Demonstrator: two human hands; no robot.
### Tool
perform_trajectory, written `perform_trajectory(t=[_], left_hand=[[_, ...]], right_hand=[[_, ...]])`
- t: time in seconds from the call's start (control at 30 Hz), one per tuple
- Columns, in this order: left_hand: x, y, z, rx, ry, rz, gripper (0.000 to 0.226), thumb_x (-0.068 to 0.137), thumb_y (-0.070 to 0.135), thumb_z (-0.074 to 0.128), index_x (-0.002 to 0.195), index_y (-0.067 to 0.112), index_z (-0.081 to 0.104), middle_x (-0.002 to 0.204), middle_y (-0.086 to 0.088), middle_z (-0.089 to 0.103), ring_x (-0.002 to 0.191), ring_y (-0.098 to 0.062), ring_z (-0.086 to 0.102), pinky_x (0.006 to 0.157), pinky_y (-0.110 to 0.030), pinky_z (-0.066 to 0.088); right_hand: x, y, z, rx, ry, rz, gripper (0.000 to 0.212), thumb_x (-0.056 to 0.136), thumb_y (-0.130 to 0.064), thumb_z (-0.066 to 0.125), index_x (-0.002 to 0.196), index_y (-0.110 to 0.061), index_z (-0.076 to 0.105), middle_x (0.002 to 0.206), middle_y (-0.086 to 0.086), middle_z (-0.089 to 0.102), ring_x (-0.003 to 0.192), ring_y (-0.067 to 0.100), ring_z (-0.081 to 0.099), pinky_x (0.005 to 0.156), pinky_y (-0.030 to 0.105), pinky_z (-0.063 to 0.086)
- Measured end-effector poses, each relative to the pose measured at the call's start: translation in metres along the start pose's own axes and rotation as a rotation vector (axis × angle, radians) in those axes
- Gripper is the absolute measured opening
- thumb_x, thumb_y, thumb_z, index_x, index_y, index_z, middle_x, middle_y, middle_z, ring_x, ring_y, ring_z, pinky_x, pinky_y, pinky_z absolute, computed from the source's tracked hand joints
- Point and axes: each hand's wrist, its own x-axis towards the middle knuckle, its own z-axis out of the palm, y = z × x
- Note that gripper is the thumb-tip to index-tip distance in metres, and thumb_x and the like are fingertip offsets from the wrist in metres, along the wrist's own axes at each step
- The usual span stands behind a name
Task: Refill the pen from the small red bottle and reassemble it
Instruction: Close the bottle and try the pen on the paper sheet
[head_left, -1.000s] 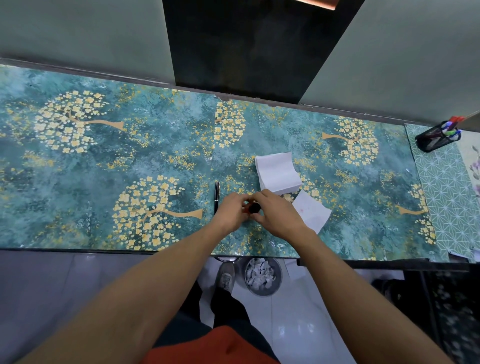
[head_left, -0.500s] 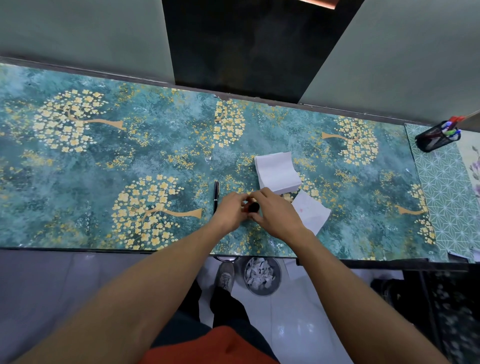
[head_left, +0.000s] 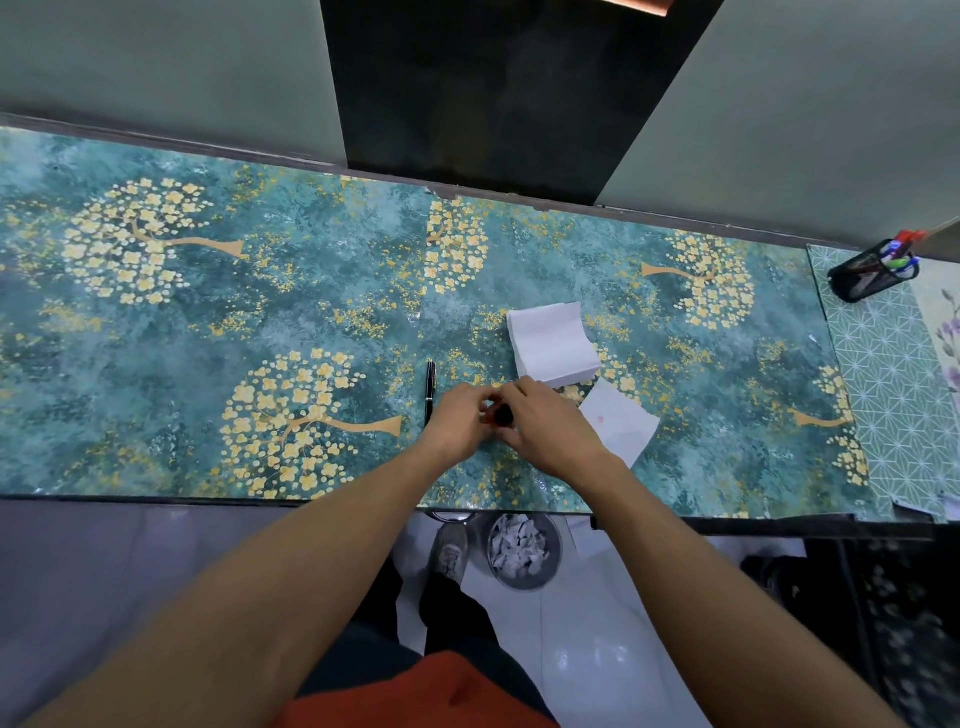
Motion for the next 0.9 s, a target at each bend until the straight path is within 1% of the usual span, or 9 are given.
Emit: perform_trajectory(t=[0.07, 0.13, 0.23, 0.4, 0.47, 0.57, 0.7, 0.83, 0.9], left_hand=[[0.001, -0.001, 0.001, -0.013, 0.004, -0.006, 0.039, 0.079, 0.016, 0.081, 0.116, 0.021, 0.071, 0.111, -0.01, 0.066, 0.098, -0.029, 0.063, 0.086, -0.036, 0.049], [0.001, -0.001, 0.002, -0.02, 0.0, -0.009, 0.039, 0.078, 0.017, 0.082, 0.115, 0.024, 0.071, 0.111, -0.009, 0.065, 0.098, -0.028, 0.063, 0.086, -0.037, 0.05], [0.001, -0.002, 0.002, -0.007, 0.0, -0.02, 0.037, 0.078, 0.015, 0.08, 0.114, 0.021, 0.072, 0.11, -0.009, 0.065, 0.096, -0.026, 0.064, 0.082, -0.032, 0.049], [0.003, -0.004, 0.003, 0.039, 0.001, -0.012, 0.04, 0.077, 0.011, 0.075, 0.115, 0.023, 0.071, 0.111, -0.011, 0.065, 0.096, -0.03, 0.064, 0.086, -0.04, 0.054], [0.004, -0.005, 0.004, 0.042, -0.002, -0.013, 0.041, 0.079, 0.01, 0.075, 0.117, 0.024, 0.07, 0.113, -0.011, 0.064, 0.097, -0.029, 0.064, 0.088, -0.041, 0.054], [0.003, -0.005, 0.004, 0.012, -0.005, -0.006, 0.039, 0.079, 0.013, 0.077, 0.116, 0.026, 0.07, 0.111, -0.008, 0.066, 0.096, -0.028, 0.065, 0.085, -0.04, 0.054], [0.004, -0.005, 0.006, -0.018, 0.003, -0.018, 0.036, 0.076, 0.016, 0.08, 0.11, 0.023, 0.072, 0.109, -0.009, 0.064, 0.095, -0.028, 0.064, 0.083, -0.038, 0.053], [0.004, -0.007, 0.006, -0.035, 0.006, -0.014, 0.037, 0.076, 0.014, 0.082, 0.111, 0.023, 0.073, 0.109, -0.008, 0.067, 0.096, -0.026, 0.066, 0.083, -0.036, 0.054], [0.004, -0.007, 0.007, -0.03, 0.015, -0.015, 0.037, 0.076, 0.018, 0.083, 0.111, 0.024, 0.073, 0.11, -0.009, 0.067, 0.096, -0.026, 0.067, 0.084, -0.034, 0.053]], right_hand=[[0.0, 0.0, 0.0, -0.005, -0.015, -0.037, 0.041, 0.098, -0.02, 0.06, 0.138, -0.02, 0.051, 0.121, 0.01, 0.058, 0.11, 0.032, 0.056, 0.083, 0.046, 0.052], [0.0, 0.001, 0.001, -0.006, -0.007, -0.004, 0.037, 0.099, -0.019, 0.059, 0.135, -0.019, 0.052, 0.119, 0.011, 0.059, 0.106, 0.034, 0.059, 0.078, 0.046, 0.052], [0.004, -0.002, 0.002, -0.051, 0.005, 0.106, 0.029, 0.101, -0.033, 0.058, 0.121, -0.012, 0.055, 0.114, 0.012, 0.065, 0.101, 0.037, 0.065, 0.068, 0.04, 0.045], [0.003, -0.003, 0.004, -0.119, 0.01, 0.186, 0.047, 0.102, -0.055, 0.048, 0.118, -0.011, 0.056, 0.109, 0.013, 0.066, 0.097, 0.035, 0.067, 0.066, 0.039, 0.045], [0.0, -0.001, 0.004, -0.095, 0.006, 0.131, 0.044, 0.102, -0.05, 0.052, 0.125, -0.014, 0.052, 0.114, 0.011, 0.061, 0.099, 0.035, 0.066, 0.07, 0.041, 0.048], [-0.001, 0.003, 0.004, -0.051, -0.041, -0.005, 0.041, 0.101, -0.032, 0.058, 0.138, -0.019, 0.047, 0.117, 0.01, 0.056, 0.098, 0.035, 0.063, 0.073, 0.045, 0.052], [0.001, 0.007, 0.009, -0.05, -0.016, -0.039, 0.039, 0.099, -0.013, 0.057, 0.137, -0.02, 0.051, 0.109, 0.01, 0.057, 0.092, 0.036, 0.062, 0.071, 0.048, 0.053], [0.006, 0.002, 0.006, -0.018, -0.017, 0.046, 0.029, 0.1, -0.021, 0.06, 0.129, -0.015, 0.056, 0.113, 0.011, 0.063, 0.1, 0.036, 0.065, 0.076, 0.047, 0.054], [0.008, 0.0, 0.006, -0.04, -0.004, 0.088, 0.026, 0.101, -0.026, 0.059, 0.122, -0.012, 0.057, 0.114, 0.012, 0.066, 0.102, 0.037, 0.066, 0.073, 0.043, 0.049]])
